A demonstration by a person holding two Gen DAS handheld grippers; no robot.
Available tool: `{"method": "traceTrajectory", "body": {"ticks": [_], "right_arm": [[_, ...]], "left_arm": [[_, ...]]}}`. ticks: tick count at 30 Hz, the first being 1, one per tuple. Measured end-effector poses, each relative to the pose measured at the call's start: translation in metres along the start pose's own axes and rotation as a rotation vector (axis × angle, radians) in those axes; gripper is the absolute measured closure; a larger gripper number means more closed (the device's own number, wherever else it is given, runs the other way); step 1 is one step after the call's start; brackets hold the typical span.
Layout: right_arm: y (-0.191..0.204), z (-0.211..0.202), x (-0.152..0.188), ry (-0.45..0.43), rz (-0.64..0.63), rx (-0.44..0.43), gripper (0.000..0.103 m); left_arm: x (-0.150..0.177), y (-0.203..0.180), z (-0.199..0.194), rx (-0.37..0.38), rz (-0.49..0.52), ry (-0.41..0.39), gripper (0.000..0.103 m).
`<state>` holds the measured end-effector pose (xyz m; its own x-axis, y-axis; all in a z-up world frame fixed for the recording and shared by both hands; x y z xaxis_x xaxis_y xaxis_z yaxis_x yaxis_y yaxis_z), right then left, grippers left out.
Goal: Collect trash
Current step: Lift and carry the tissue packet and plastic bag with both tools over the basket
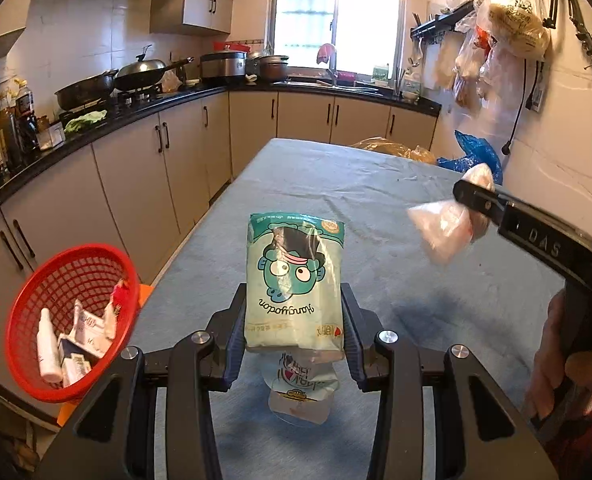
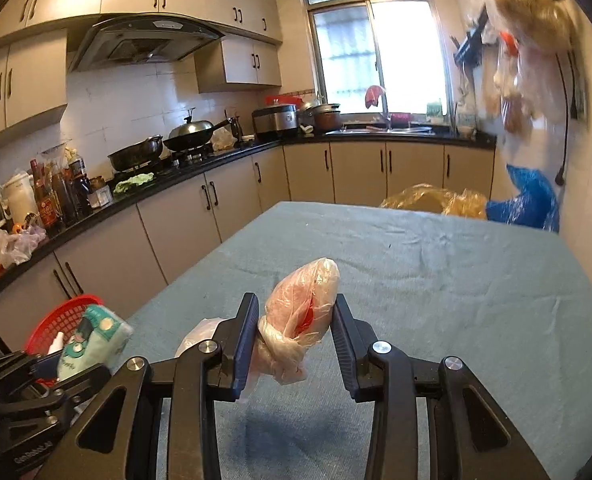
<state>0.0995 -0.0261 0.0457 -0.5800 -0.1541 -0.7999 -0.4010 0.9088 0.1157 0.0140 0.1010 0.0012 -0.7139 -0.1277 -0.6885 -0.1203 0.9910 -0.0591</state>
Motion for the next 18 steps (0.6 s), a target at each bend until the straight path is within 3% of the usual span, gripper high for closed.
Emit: {"method": "traceTrajectory", "body": {"ticks": [3, 8, 18], "right_arm": [[0.007, -0.001, -0.001, 0.016, -0.015, 0.035, 0.064], [0.025, -0.016, 0.011, 0.063, -0.01, 0.012, 0.064], [0.062, -0.048, 0.031, 0.058, -0.019, -0.003, 0.064]], "left_arm": [[0.004, 0.011, -0.006, 0.005, -0.008, -0.003, 0.063], [0.009, 0.029, -0.017, 0.018, -0.028, -0.017, 0.063], [0.02, 0.046, -0.033, 0.002, -0.026, -0.045, 0.063]]}}
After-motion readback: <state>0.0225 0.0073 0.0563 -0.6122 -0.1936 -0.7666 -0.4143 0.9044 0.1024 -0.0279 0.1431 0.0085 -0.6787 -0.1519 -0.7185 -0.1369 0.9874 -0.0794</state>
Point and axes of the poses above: each gripper's, at about its wrist camera, not at the fingertips, and z roughly the way its jaws point, y to its left, x to its underside, the point moved 9 cm from there along z, roughly the way its jaws point, and after that the axes turned 10 degrees about y, right-handed, at the moved point
